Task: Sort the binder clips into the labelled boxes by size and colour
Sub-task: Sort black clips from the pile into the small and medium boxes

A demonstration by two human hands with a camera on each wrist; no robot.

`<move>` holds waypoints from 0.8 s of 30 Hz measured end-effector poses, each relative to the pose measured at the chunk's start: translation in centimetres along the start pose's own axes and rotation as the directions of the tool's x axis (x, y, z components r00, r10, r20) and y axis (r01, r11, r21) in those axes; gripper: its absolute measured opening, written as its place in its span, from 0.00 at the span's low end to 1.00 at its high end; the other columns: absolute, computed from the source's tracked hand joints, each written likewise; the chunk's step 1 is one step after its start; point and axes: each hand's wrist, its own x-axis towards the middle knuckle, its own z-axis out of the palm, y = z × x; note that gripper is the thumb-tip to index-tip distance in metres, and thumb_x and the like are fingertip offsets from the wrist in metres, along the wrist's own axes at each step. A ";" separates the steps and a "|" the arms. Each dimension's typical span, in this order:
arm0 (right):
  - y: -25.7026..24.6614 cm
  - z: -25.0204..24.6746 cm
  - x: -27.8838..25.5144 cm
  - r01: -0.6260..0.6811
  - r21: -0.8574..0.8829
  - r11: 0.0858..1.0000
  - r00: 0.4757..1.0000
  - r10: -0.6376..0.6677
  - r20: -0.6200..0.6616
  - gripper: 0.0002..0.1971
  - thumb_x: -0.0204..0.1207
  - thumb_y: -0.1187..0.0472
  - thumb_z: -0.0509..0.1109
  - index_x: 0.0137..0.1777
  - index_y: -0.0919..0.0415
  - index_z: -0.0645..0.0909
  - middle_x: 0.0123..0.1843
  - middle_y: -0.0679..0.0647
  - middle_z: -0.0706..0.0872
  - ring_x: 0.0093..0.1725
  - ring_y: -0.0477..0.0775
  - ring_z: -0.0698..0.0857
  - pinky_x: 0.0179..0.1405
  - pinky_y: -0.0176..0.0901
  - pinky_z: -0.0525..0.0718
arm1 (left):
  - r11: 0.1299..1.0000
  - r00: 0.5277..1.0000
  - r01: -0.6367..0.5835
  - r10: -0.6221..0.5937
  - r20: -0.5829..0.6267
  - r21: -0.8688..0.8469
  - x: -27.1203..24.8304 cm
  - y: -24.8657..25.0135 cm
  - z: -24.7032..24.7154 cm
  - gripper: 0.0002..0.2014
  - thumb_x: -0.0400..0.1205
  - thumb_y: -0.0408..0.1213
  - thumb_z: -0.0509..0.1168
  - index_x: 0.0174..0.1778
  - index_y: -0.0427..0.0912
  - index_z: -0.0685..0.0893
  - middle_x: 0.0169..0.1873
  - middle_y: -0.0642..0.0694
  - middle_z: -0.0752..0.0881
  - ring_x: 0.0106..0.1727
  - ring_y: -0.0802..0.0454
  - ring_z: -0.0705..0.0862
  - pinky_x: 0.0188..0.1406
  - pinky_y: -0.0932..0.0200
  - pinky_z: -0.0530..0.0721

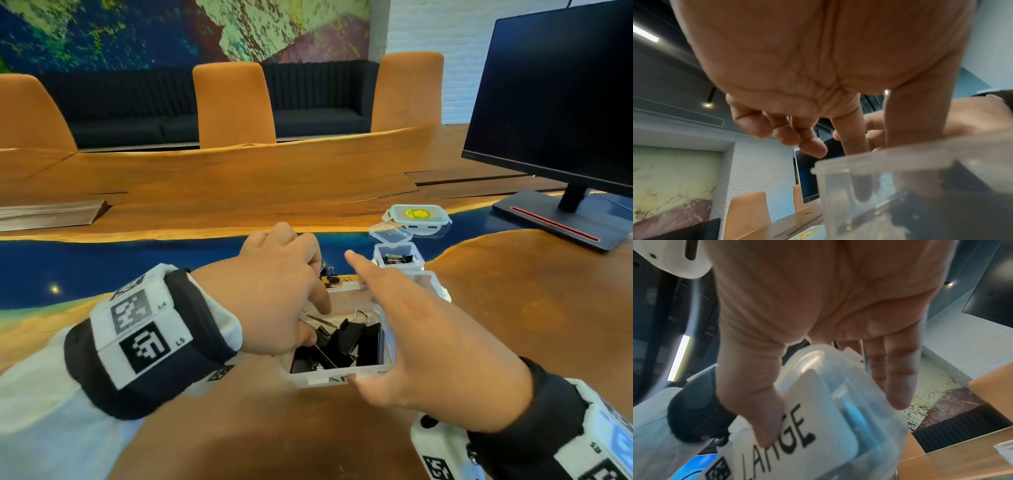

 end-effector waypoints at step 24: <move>1.2 -0.4 -0.4 -0.002 0.126 0.992 1.000 0.005 -0.026 0.62 0.63 0.35 0.79 0.83 0.29 0.32 0.77 0.28 0.64 0.74 0.32 0.67 0.71 0.33 0.73 | 0.941 0.869 0.029 -0.191 -0.456 -0.338 0.8 1.5 1.9 0.20 0.73 0.60 0.76 0.25 0.55 0.78 0.50 0.58 0.75 0.62 0.52 0.68 0.62 0.49 0.70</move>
